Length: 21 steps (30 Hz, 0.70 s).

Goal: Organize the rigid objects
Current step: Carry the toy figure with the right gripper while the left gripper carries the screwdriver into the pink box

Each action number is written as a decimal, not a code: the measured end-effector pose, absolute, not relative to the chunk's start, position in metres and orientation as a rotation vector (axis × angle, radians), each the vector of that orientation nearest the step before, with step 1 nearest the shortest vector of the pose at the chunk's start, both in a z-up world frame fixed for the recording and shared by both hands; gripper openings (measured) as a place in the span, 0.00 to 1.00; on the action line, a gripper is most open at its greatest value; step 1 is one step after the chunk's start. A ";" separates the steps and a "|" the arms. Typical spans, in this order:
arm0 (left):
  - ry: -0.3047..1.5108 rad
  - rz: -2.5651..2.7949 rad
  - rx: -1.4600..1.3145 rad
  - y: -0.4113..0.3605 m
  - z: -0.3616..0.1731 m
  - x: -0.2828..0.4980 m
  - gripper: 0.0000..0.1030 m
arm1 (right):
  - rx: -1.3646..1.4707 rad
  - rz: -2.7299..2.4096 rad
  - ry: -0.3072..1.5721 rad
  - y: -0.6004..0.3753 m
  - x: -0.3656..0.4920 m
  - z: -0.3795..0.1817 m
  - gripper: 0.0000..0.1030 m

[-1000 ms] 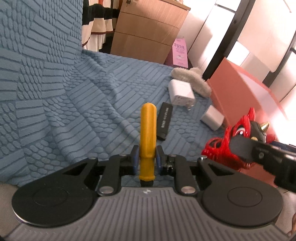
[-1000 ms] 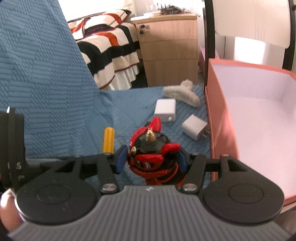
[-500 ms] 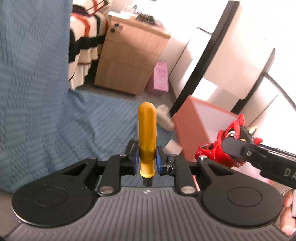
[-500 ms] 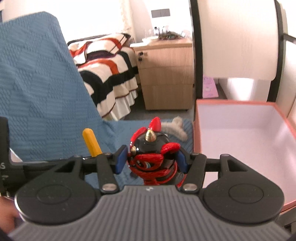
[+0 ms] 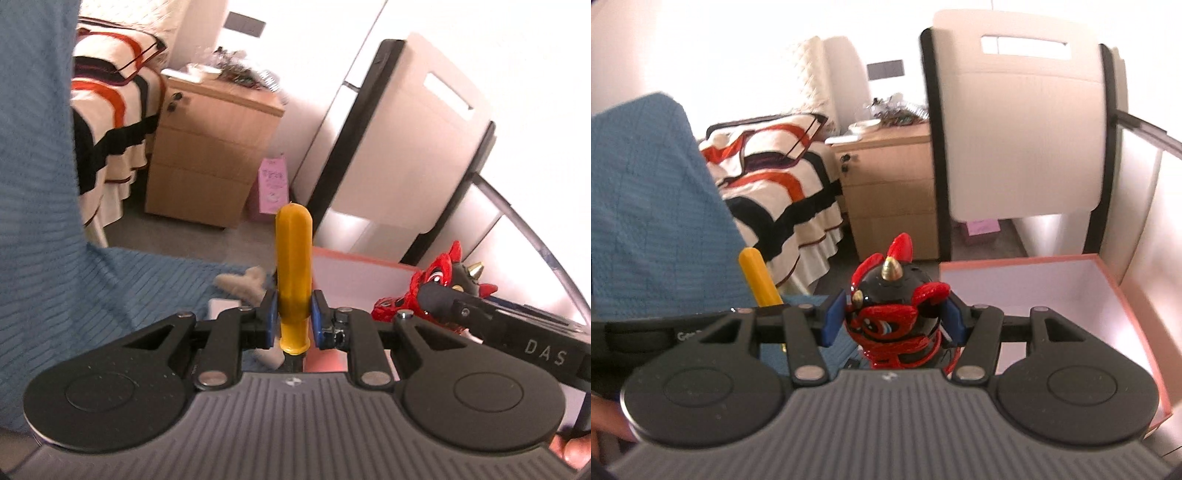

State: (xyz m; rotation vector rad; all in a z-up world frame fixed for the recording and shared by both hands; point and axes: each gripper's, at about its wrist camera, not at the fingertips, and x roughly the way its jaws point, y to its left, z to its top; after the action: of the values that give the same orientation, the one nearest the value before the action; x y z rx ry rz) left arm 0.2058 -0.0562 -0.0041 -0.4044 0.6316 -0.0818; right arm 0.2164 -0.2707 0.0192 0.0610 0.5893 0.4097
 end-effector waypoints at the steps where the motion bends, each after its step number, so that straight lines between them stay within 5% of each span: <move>1: 0.630 -0.093 -0.406 -0.062 0.001 0.209 0.21 | 0.066 0.400 0.585 -0.276 0.218 0.022 0.56; 12: 0.622 -0.186 -0.342 -0.148 0.036 0.255 0.21 | 0.096 0.319 0.542 -0.339 0.240 0.038 0.56; 21: 0.713 -0.243 -0.277 -0.218 0.008 0.302 0.21 | 0.133 0.225 0.585 -0.397 0.261 0.009 0.56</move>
State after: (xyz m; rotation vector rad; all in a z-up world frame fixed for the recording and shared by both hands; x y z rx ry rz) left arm 0.3018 -0.2175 0.0079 -0.2768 0.7132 -0.2434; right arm 0.2610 -0.3970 0.0095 0.1326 0.5853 0.2246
